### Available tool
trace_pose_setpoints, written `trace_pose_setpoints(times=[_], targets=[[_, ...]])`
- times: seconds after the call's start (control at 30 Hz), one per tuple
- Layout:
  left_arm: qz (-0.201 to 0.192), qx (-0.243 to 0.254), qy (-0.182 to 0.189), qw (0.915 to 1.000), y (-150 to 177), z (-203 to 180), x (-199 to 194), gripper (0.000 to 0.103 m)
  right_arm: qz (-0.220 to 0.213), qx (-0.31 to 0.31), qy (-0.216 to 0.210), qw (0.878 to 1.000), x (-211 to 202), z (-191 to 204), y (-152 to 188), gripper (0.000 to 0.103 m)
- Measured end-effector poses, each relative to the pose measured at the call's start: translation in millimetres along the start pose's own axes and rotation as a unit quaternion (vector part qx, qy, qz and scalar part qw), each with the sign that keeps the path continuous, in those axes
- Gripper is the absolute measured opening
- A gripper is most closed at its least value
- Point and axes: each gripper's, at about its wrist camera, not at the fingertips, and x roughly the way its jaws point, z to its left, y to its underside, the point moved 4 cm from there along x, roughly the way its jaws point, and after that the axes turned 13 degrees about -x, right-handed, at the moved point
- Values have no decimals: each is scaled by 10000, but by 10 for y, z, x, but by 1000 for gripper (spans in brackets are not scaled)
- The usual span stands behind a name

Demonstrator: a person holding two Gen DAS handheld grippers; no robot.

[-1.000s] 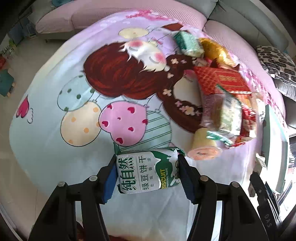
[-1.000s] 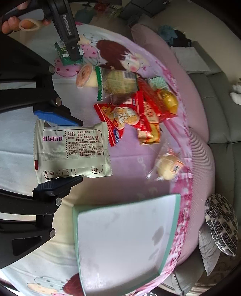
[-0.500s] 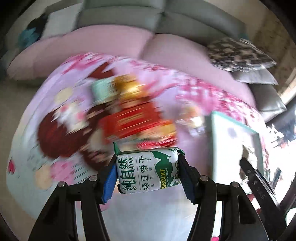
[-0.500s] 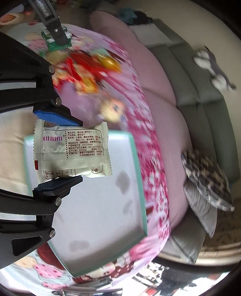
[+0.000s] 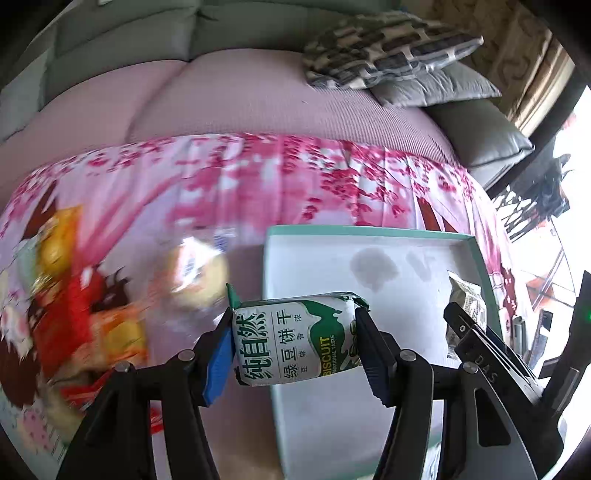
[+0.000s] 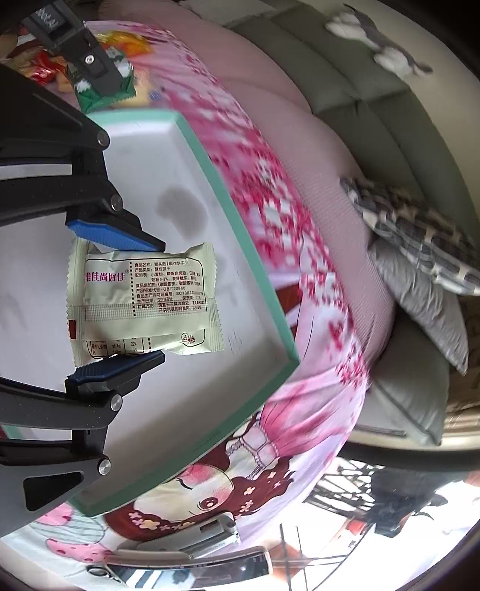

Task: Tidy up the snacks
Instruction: 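Carry both packets to the tray and open both tools to release, then return both tools to the pile and reach toward the next snacks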

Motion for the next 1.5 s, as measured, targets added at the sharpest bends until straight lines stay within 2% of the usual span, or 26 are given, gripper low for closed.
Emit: trace_pose_setpoints(times=[0.33, 0.47, 0.57, 0.73, 0.77, 0.87, 0.97, 1.03, 1.33, 1.5], targets=[[260, 119, -112, 9995, -108, -346, 576, 63, 182, 209, 102, 9996, 297, -260, -48, 55], [263, 93, -146, 9995, -114, -394, 659, 64, 249, 230, 82, 9994, 339, -293, -27, 55], [278, 71, -105, 9995, -114, -392, 639, 68, 219, 167, 68, 9996, 309, -282, -32, 57], [113, 80, -47, 9999, -108, -329, 388, 72, 66, 51, 1, 10000, 188, -217, -29, 71], [54, 69, -60, 9999, -107, -296, 323, 74, 46, 38, -24, 10000, 164, -202, -21, 72], [-104, 14, -153, 9998, -106, -172, 162, 90, -45, -86, 1, 10000, 67, -136, 21, 84], [-261, -58, -258, 9993, -80, -6, 4, 91, -150, -164, -134, 9997, -42, -45, 87, 90], [-343, -110, -288, 9989, -42, 114, -91, 93, -217, -179, -168, 9995, -112, 5, 139, 103], [-748, -245, -395, 9961, 160, 612, -466, 94, -342, -265, -349, 9985, -380, 279, 397, 103], [-945, -336, -681, 9926, 326, 952, -655, 94, -449, -456, -510, 9966, -543, 506, 555, 103]])
